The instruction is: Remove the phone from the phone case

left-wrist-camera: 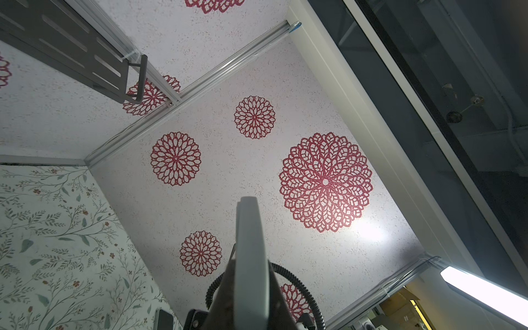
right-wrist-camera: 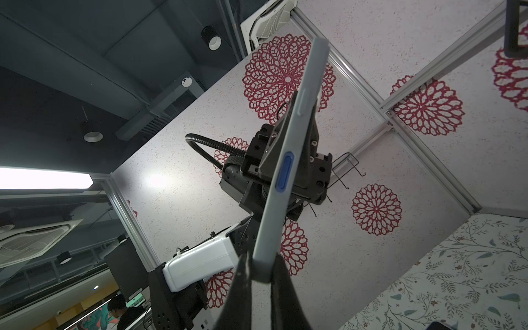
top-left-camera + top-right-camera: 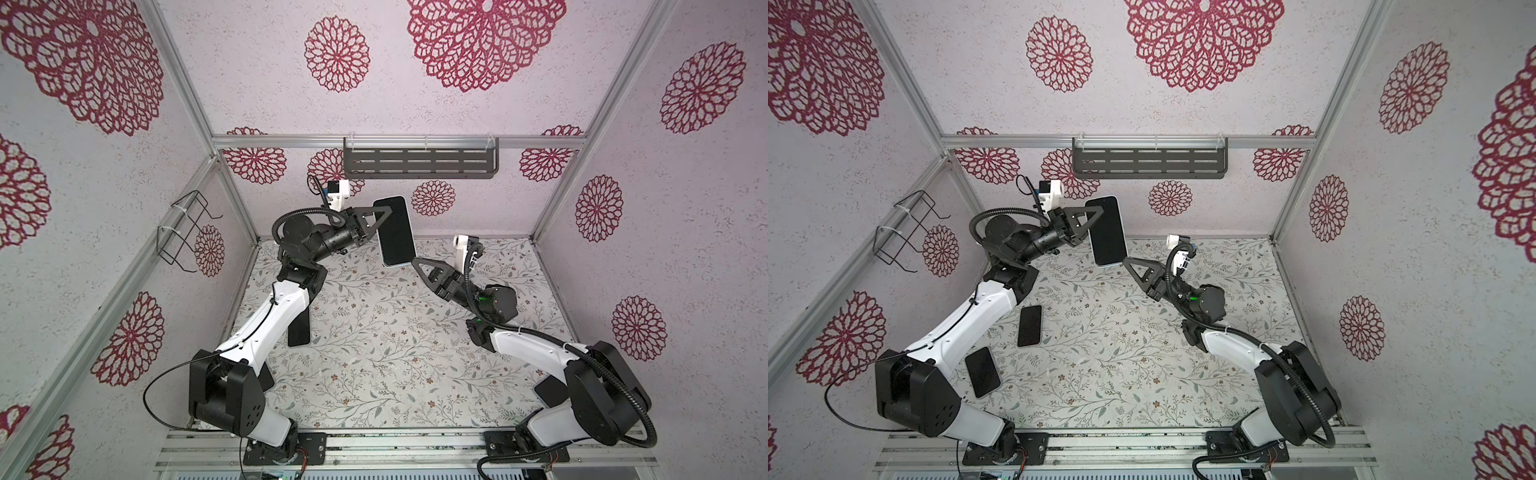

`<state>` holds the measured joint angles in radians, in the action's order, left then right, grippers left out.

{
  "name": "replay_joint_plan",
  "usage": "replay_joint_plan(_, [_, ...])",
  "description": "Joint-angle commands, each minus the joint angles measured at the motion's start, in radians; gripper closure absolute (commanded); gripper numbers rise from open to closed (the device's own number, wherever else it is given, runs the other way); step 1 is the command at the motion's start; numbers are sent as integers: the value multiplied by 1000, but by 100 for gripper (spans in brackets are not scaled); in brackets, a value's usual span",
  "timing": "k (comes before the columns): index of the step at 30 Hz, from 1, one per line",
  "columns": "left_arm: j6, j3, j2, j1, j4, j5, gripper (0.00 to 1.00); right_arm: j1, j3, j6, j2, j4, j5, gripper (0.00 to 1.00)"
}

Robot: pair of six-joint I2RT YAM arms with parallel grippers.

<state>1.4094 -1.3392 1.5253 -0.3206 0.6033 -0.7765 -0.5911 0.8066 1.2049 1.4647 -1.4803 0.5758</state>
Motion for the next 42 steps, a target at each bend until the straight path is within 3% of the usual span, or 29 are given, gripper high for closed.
replay_joint_plan(1, [73, 10, -19, 5, 106, 12, 100, 7, 12, -30, 4, -124, 8, 100])
replay_joint_plan(6, [228, 2, 13, 0, 238, 18, 100, 16, 53, -9, 48, -207, 58, 100])
replay_joint_plan(14, [443, -6, 70, -2, 423, 52, 100, 27, 166, -98, 104, -206, 163, 100])
replay_joint_plan(33, [490, -150, 92, -56, 411, 2, 100, 106, 421, -78, 263, -206, 330, 100])
replay_joint_plan(42, [465, -173, 89, -56, 398, -18, 100, 136, 411, -45, 283, -201, 291, 100])
